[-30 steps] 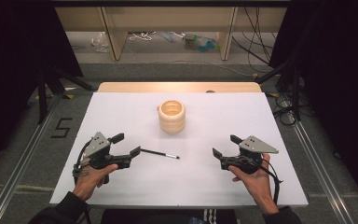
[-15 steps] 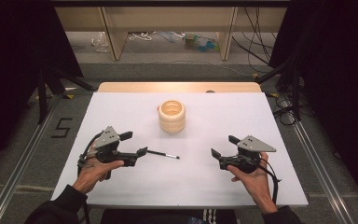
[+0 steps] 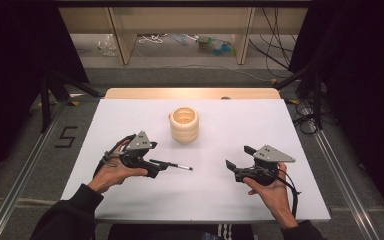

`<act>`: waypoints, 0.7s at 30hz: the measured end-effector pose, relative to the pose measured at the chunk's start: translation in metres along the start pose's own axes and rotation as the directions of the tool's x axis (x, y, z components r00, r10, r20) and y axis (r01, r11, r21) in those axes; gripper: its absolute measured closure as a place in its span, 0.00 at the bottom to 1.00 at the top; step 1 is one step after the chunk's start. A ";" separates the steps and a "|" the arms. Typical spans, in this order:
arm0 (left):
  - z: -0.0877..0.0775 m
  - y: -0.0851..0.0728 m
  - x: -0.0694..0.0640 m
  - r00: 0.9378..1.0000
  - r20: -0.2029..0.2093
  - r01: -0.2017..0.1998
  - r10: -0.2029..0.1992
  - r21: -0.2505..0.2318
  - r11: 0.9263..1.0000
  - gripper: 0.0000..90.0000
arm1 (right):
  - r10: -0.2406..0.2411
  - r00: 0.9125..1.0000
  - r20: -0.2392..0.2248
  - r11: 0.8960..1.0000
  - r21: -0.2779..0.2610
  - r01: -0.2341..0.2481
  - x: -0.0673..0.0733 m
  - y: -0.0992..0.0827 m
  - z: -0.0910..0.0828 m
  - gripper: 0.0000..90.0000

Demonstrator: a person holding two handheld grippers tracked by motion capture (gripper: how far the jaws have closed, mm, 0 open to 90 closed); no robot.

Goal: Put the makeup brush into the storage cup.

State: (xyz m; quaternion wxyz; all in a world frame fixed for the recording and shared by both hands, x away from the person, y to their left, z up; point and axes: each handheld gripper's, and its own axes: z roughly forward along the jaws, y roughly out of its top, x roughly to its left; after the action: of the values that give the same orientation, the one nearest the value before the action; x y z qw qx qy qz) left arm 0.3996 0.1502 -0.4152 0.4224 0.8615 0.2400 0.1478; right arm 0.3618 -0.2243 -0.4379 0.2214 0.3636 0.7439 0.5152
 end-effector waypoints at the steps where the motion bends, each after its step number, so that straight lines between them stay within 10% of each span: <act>1: 0.000 0.000 0.000 1.000 0.000 0.000 0.000 0.000 1.000 0.19 | 0.000 1.000 0.000 1.000 0.000 0.000 0.000 0.000 0.000 0.19; 12: 0.013 0.012 0.009 0.996 0.063 -0.063 0.056 0.125 0.990 0.19 | -0.019 1.000 -0.008 1.000 0.016 0.019 0.000 0.000 0.000 0.20; 21: 0.034 0.015 0.007 0.984 0.124 -0.157 0.129 0.251 0.955 0.21 | -0.024 1.000 -0.008 1.000 0.007 0.024 0.001 -0.001 0.002 0.20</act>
State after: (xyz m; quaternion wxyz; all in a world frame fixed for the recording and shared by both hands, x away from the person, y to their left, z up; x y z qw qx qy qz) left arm 0.4252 0.1237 -0.4229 0.3062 0.9311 0.1715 0.0993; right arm 0.3629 -0.2227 -0.4393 0.2233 0.3532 0.7511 0.5111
